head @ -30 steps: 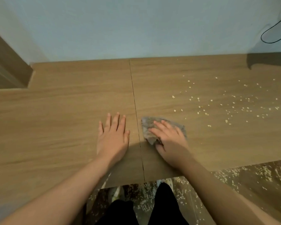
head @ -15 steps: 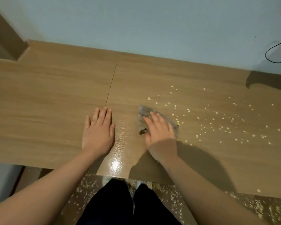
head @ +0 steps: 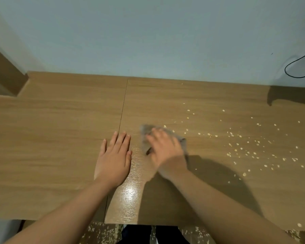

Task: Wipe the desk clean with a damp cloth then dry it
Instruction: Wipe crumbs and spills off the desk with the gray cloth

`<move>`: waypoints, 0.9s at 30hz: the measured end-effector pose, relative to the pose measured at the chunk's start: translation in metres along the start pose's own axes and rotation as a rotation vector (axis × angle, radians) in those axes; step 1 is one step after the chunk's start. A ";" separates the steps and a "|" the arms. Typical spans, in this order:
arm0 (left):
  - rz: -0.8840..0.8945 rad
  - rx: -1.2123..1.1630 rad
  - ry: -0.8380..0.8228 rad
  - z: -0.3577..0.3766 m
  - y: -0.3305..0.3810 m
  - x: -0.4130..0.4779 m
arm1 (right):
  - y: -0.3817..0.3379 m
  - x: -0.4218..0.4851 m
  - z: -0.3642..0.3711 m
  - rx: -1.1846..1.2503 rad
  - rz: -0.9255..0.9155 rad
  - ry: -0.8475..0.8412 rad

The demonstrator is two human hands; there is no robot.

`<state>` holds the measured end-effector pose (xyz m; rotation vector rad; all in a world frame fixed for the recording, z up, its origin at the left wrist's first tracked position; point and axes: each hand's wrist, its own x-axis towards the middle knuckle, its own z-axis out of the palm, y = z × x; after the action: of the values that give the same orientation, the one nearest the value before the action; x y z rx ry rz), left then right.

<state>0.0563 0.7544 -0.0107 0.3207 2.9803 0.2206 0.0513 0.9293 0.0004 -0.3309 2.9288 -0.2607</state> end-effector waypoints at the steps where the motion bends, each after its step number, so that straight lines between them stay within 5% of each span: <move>1: 0.003 0.001 0.000 0.000 0.000 0.000 | 0.015 0.006 -0.007 0.002 0.130 0.006; 5: -0.001 -0.013 0.016 0.001 -0.001 0.000 | 0.021 0.000 -0.007 0.051 0.488 0.101; 9: 0.001 -0.020 0.033 0.004 -0.003 0.000 | -0.045 -0.001 0.014 0.070 0.069 0.213; 12: -0.020 -0.071 0.109 0.002 -0.003 0.006 | -0.031 0.033 0.001 0.024 -0.076 0.116; 16: 0.021 -0.046 0.180 -0.001 -0.003 0.023 | 0.040 0.058 -0.018 0.015 0.389 0.110; 20: 0.021 -0.046 0.069 -0.008 0.004 0.048 | 0.052 0.046 -0.019 0.144 0.813 0.188; 22: -0.025 -0.060 0.048 -0.007 0.008 0.057 | 0.020 0.041 -0.012 0.120 0.666 0.204; 25: -0.049 -0.007 0.028 -0.001 0.010 0.059 | -0.012 0.032 -0.001 0.090 0.101 0.138; 27: -0.050 0.000 0.022 0.000 0.009 0.059 | 0.017 0.045 -0.008 0.044 0.008 0.106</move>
<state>0.0015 0.7760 -0.0166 0.2447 3.0059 0.2196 0.0028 0.9365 -0.0020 -0.3086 3.0224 -0.3518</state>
